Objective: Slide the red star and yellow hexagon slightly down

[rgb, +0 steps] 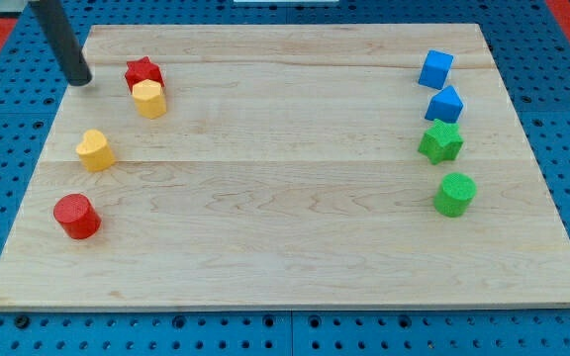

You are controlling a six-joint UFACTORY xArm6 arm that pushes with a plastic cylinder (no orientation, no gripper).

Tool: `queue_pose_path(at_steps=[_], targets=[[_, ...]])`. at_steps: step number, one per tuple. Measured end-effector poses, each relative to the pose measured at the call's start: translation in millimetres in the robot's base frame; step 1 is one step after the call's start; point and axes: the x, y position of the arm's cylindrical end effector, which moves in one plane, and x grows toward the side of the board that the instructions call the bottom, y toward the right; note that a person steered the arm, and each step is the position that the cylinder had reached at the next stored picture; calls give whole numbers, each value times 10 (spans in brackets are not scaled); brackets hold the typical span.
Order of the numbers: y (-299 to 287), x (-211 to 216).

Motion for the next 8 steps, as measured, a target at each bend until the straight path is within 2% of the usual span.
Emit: queue_pose_path(at_steps=[1,2,4,8], targets=[[126,-202],[690,-214],[632,-172],[927,106]])
